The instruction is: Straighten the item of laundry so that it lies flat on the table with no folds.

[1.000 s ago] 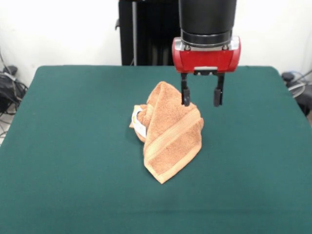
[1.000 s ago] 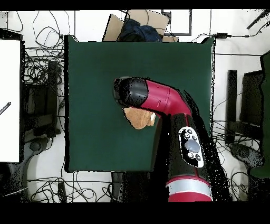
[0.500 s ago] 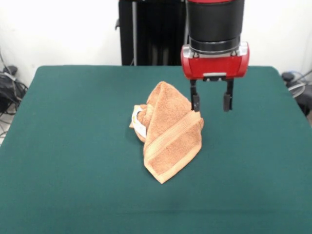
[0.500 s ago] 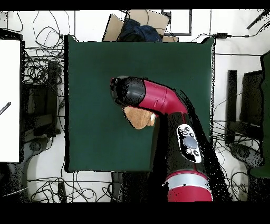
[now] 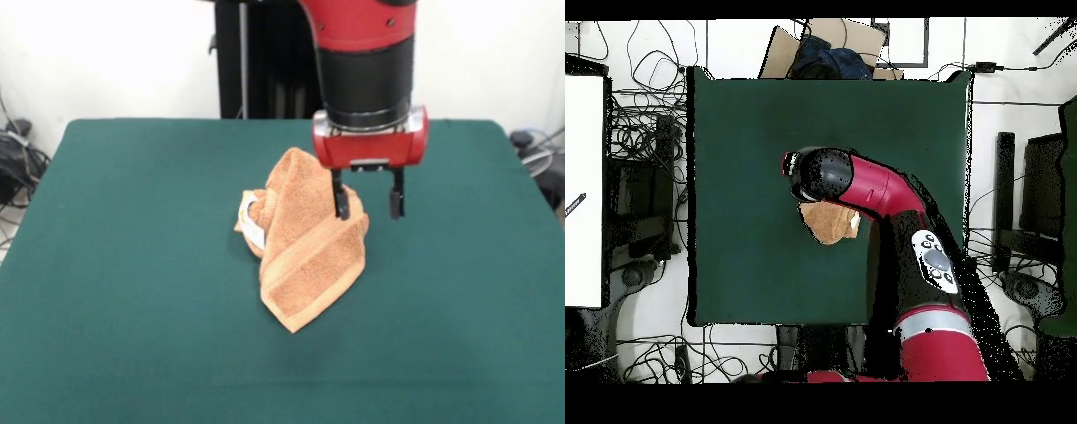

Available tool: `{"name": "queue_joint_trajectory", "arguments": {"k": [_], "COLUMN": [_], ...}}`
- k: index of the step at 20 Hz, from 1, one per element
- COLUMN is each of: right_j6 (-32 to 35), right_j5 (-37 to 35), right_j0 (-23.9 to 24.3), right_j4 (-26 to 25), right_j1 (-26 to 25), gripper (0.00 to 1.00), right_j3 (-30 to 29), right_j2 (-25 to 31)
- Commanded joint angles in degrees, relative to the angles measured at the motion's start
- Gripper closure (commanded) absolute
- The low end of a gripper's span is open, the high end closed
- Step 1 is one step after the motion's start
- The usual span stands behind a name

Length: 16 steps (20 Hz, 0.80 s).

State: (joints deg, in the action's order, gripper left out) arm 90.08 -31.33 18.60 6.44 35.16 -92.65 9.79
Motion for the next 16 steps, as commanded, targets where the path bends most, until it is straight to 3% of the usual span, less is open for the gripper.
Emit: {"name": "queue_joint_trajectory", "arguments": {"k": [1,16], "right_j6": [2.00,0.13], "right_j5": [3.21,0.19], "right_j0": [2.62,5.40], "right_j4": [-3.04,-3.50], "right_j1": [-1.59,-1.55], "gripper": [0.00,0.00], "right_j3": [-5.21,-3.12], "right_j2": [4.52,5.37]}}
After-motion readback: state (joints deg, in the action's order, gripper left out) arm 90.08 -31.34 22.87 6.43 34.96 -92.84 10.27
